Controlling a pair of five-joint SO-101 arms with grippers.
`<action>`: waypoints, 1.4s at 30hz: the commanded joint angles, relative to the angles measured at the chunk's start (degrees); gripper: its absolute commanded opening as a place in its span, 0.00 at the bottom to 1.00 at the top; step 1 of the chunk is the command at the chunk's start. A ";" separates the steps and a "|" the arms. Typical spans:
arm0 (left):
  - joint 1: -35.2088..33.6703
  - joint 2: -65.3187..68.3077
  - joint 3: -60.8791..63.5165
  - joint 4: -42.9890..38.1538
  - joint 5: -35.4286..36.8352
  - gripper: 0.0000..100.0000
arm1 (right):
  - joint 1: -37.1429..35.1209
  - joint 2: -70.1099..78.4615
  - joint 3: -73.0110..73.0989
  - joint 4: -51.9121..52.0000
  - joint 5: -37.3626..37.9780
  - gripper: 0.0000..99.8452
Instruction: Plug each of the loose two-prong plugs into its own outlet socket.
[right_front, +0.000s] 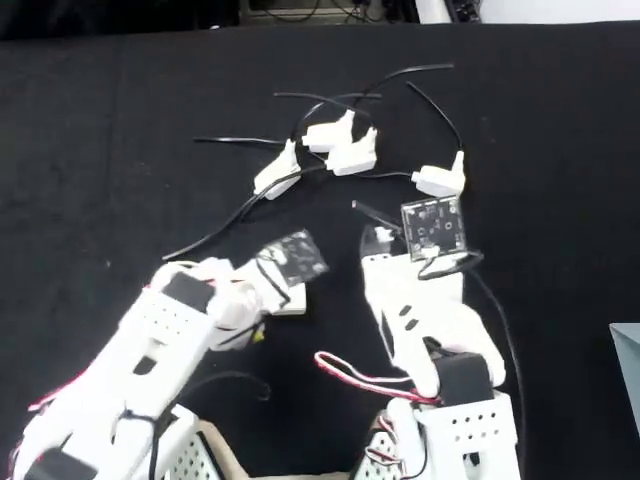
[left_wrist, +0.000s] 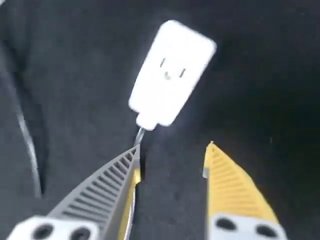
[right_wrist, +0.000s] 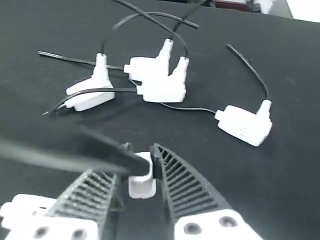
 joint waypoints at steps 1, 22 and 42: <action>2.24 5.10 -5.14 -2.99 -0.70 0.22 | 1.58 -0.22 -5.49 -0.79 1.41 0.01; 4.53 25.41 -14.46 -13.27 -0.70 0.17 | 1.32 -0.22 -4.53 -0.88 1.93 0.01; 2.51 32.97 -21.41 -13.27 -0.70 0.03 | 1.23 -0.22 -4.44 -0.79 1.93 0.01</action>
